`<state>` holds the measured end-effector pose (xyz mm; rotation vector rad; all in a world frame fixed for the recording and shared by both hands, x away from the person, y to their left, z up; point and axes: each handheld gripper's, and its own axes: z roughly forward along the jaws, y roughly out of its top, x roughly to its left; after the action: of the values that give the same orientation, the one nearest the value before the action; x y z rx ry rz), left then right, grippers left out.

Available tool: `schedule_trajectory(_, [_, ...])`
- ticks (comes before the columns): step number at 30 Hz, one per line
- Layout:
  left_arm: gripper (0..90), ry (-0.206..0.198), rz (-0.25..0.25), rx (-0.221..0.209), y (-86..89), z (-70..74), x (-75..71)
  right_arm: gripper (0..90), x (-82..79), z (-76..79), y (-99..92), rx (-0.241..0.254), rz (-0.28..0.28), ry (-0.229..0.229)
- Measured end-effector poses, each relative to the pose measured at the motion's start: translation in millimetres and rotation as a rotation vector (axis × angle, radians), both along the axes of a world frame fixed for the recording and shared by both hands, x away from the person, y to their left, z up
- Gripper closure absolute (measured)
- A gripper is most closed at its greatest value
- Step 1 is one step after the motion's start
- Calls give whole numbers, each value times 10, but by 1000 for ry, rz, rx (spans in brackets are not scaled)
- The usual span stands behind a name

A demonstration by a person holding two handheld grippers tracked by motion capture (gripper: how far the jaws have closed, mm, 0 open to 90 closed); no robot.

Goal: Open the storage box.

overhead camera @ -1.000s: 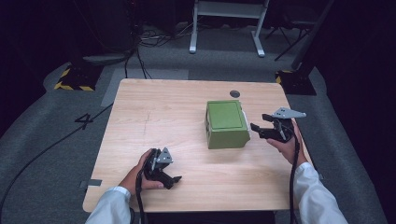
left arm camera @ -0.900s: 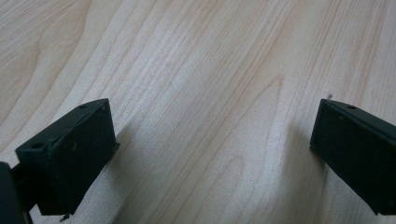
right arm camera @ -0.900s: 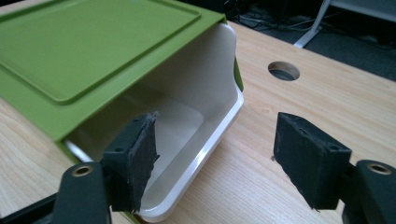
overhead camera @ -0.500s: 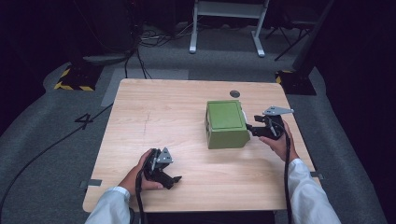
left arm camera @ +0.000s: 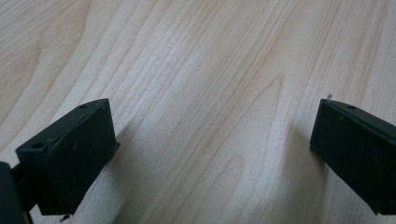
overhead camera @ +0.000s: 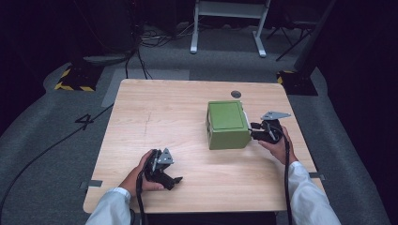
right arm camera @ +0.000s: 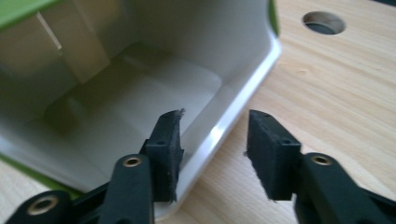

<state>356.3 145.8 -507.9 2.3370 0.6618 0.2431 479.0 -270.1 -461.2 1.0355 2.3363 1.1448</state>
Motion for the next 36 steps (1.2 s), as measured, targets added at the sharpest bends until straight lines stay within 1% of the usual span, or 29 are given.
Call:
schedule_trajectory(3, [5,0,0,0,0,0,0,589,-7,-10,19,-4,-10,0])
schedule_trajectory(7, [5,0,0,0,0,0,-1,651,-10,-6,9,-8,-37,-8])
schedule_trajectory(9, [5,0,0,0,0,0,0,660,-10,-12,-5,6,-42,-3])
schedule_trajectory(13, [5,0,0,0,0,0,-1,668,-14,-10,-12,14,-53,4])
schedule_trajectory(17, [5,0,0,0,0,0,-1,674,-28,-2,-27,10,-62,0])
schedule_trajectory(18, [5,0,0,-1,0,-1,0,687,-32,0,-38,15,-66,-5])
schedule_trajectory(21, [5,0,0,-1,0,-1,-1,767,-49,44,-92,44,-77,-21])
schedule_trajectory(22, [5,0,1,-2,0,-1,-1,773,-53,56,-108,50,-77,-20])
schedule_trajectory(27, [5,-1,1,-1,0,0,-1,763,-60,53,-124,50,-75,-14])
schedule_trajectory(30, [5,-1,2,-1,0,-1,-2,700,-53,26,-103,24,-71,7])
schedule_trajectory(31, [5,-1,2,-1,0,-1,-2,700,-53,26,-103,24,-71,7])
schedule_trajectory(32, [5,-1,2,-1,1,0,-2,705,-54,12,-111,34,-74,14])
schedule_trajectory(35, [5,-1,2,-1,0,-1,-2,742,-50,24,-143,59,-80,6])
schedule_trajectory(36, [5,-1,2,-1,0,-1,-2,743,-52,27,-150,61,-84,12])
